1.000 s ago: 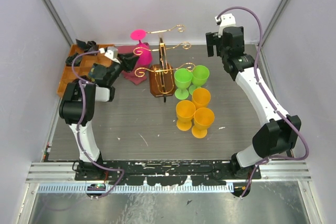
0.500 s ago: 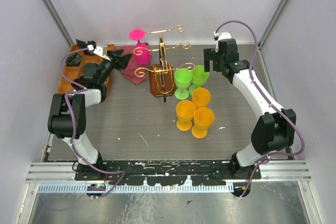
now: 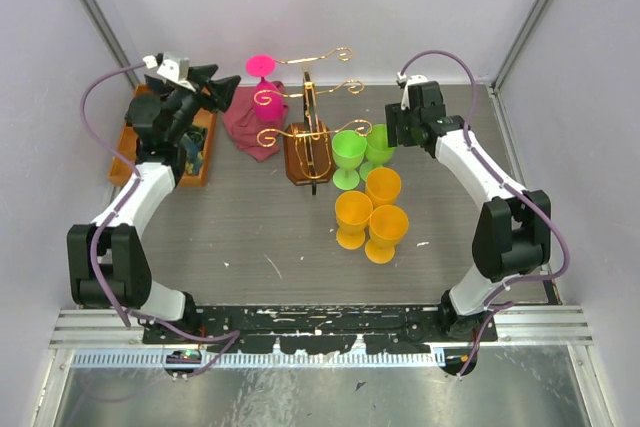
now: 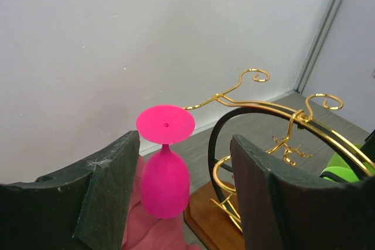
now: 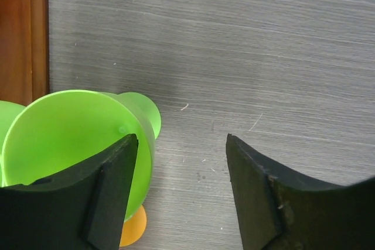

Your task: Place the wine glass upside down on the wine glass rack

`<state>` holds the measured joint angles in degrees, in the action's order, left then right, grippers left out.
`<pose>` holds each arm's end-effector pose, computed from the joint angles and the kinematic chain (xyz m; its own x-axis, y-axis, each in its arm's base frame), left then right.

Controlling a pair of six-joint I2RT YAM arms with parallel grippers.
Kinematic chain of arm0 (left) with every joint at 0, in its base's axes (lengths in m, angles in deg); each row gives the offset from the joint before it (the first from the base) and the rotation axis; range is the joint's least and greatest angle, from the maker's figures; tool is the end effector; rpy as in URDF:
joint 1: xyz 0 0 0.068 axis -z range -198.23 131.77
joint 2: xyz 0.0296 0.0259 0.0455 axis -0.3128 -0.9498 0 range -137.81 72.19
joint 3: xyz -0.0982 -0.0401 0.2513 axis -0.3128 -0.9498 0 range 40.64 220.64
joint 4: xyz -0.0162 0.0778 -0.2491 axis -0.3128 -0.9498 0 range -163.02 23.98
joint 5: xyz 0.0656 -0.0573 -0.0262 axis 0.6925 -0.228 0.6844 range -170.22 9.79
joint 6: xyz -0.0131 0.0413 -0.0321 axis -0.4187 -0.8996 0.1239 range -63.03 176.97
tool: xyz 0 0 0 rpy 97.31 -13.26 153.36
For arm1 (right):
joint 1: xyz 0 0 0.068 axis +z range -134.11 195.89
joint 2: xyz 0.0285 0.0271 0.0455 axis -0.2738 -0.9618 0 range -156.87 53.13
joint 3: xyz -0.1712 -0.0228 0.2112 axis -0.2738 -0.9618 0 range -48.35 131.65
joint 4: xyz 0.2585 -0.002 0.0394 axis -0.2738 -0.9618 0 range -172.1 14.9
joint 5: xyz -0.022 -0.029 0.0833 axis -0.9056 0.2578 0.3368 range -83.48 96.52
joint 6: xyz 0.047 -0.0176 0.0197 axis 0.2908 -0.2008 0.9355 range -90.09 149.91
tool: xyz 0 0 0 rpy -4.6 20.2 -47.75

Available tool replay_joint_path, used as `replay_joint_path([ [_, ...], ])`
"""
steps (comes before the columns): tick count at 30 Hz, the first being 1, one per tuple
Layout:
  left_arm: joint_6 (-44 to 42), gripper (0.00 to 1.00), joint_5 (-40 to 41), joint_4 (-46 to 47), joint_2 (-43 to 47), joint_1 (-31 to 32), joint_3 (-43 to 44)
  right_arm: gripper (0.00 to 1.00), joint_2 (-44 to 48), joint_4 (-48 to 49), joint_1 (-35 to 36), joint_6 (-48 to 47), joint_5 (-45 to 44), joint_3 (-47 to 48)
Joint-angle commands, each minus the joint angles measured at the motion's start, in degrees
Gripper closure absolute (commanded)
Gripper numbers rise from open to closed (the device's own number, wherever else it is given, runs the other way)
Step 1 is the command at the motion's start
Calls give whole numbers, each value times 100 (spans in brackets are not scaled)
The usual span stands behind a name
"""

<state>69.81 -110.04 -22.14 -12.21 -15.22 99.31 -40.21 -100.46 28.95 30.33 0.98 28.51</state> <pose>0.3393 -0.0356 0.3567 0.1883 -0.2029 -0.9609 0.5736 0.8169 -0.0601 0.3601 0.0800 0.2921 -0.6510 -0.1435 -0.7454 -0.1501 0.9869 -0.0589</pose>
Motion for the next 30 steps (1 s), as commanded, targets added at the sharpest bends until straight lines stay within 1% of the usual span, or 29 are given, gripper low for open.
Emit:
replay_joint_path([
  [1, 191, 31, 187, -548, 194, -10, 274, 40, -63, 71, 21, -10, 333, 171],
  [2, 305, 31, 192, -464, 204, -8, 276, 46, -81, 34, 20, -30, 354, 196],
  [6, 732, 32, 198, -216, 251, -6, 320, 78, -90, -28, 14, -55, 321, 257],
  [9, 843, 31, 172, -643, 264, -8, 611, 91, -88, -143, 21, -217, 154, 442],
  [11, 850, 30, 262, -1045, 274, -8, 818, 97, -76, -218, 21, -343, -106, 609],
  [12, 851, 30, 335, -1127, 295, -9, 869, 99, -67, -250, 21, -426, -225, 703],
  [14, 895, 28, 666, -1170, 360, 7, 881, 99, -41, -340, 19, -641, -517, 923],
  [15, 950, 25, 883, -1152, 401, 18, 854, 99, -24, -384, 21, -817, -622, 1041],
  [16, 970, 22, 1179, -1146, 460, 63, 810, 99, -13, -409, 21, -1005, -1072, 1174],
  [17, 944, 20, 1443, -1175, 519, 122, 773, 99, -9, -423, 21, -1220, -1306, 1319],
  [19, 786, 20, 1894, -1319, 600, 265, 782, 99, 8, -408, 21, -1617, -1717, 1646],
  [21, 706, 21, 2122, -1734, 620, 408, 986, 99, 26, -324, 15, -1957, -1857, 2049],
  [23, 853, 26, 2268, -2315, 558, 491, 1247, 99, 69, -136, 13, -2102, -1767, 2370],
  [26, 1543, 32, 2289, -3063, 391, 512, 1608, 99, 310, 415, 21, -2011, -1185, 2559],
  [28, 2040, 35, 2284, -3166, 334, 536, 1621, 99, 582, 1298, 21, -1880, -678, 2337],
  [30, 2274, 36, 2377, -3039, 296, 613, 1543, 100, 874, 2313, 29, -1769, -296, 1852],
])
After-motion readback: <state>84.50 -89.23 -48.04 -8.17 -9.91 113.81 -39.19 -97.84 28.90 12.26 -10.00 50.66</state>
